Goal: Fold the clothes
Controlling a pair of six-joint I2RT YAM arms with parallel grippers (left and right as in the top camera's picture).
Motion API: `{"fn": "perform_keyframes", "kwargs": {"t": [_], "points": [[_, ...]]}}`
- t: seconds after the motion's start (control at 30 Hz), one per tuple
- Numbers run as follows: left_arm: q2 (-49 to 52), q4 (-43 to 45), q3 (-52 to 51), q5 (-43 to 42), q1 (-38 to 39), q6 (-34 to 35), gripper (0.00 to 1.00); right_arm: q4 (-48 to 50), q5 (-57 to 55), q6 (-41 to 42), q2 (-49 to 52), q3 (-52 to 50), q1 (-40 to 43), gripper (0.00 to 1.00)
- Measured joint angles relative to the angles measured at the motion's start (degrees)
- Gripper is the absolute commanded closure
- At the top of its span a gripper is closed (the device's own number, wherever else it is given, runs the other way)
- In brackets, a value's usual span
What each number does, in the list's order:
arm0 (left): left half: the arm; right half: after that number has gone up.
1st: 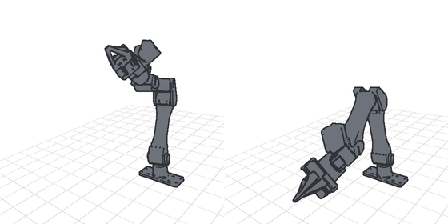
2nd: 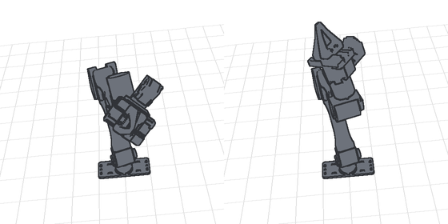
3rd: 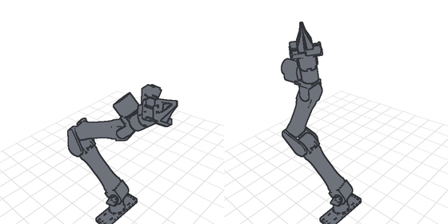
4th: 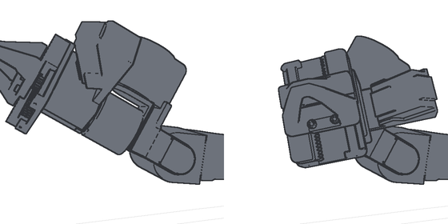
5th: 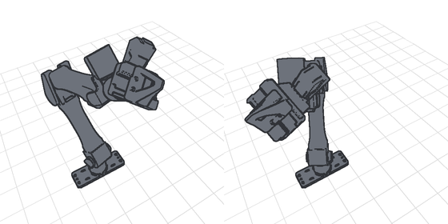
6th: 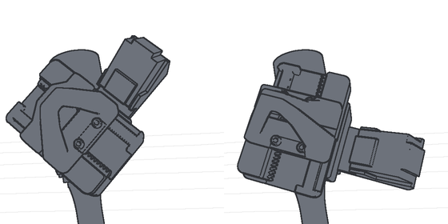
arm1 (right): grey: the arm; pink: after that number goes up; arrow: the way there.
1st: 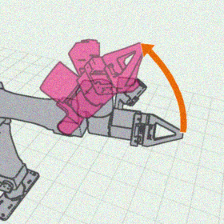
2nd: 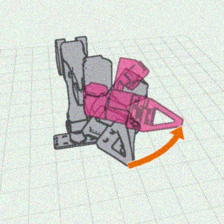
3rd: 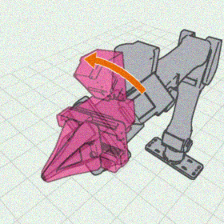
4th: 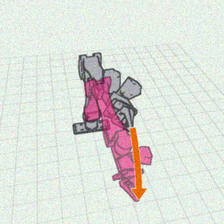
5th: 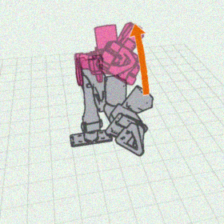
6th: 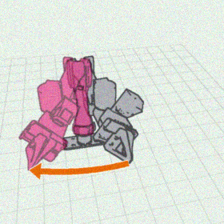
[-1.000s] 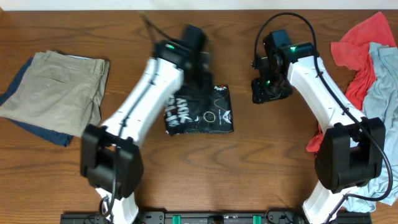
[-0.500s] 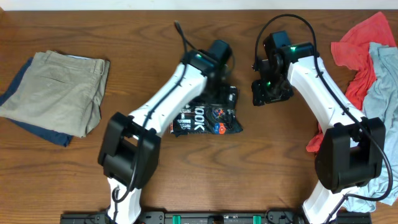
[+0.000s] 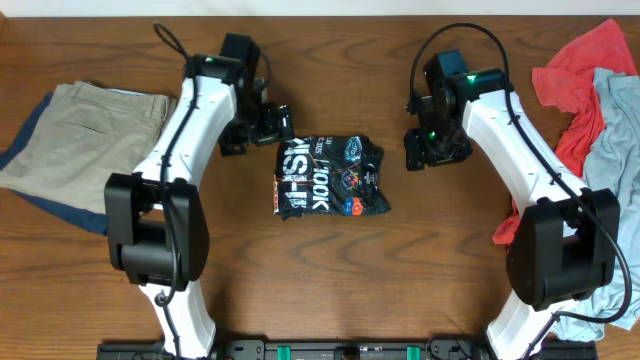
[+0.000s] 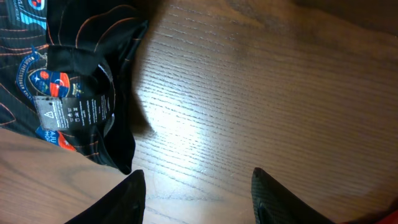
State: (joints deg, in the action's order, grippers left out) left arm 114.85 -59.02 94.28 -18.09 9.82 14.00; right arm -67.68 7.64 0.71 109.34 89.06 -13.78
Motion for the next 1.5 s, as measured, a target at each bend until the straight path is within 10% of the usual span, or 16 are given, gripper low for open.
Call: {"fn": "perform_keyframes", "kwargs": {"t": [0.5,0.57,0.7,0.73,1.5], "points": [[8.24,6.23,-6.62,-14.86,0.26,-7.54,0.00,-0.39,0.00,0.00,0.00,0.00,0.00,0.47],[8.44,6.56,-6.38,-15.85,0.42,-7.58,0.15,-0.42,-0.02,0.00,0.00,0.00,0.00,0.47],[9.38,8.74,-6.51,-16.06,1.25,-8.07,0.90,-0.52,-0.02,-0.02,0.00,-0.02,0.00,0.47],[9.84,9.11,-6.54,-16.09,1.40,-8.09,0.94,-0.57,0.00,0.00,0.00,-0.02,0.00,0.47],[-8.90,6.93,3.72,10.69,-20.28,-8.33,0.93,-1.73,-1.07,0.00,0.00,-0.02,0.20,0.48]]}}
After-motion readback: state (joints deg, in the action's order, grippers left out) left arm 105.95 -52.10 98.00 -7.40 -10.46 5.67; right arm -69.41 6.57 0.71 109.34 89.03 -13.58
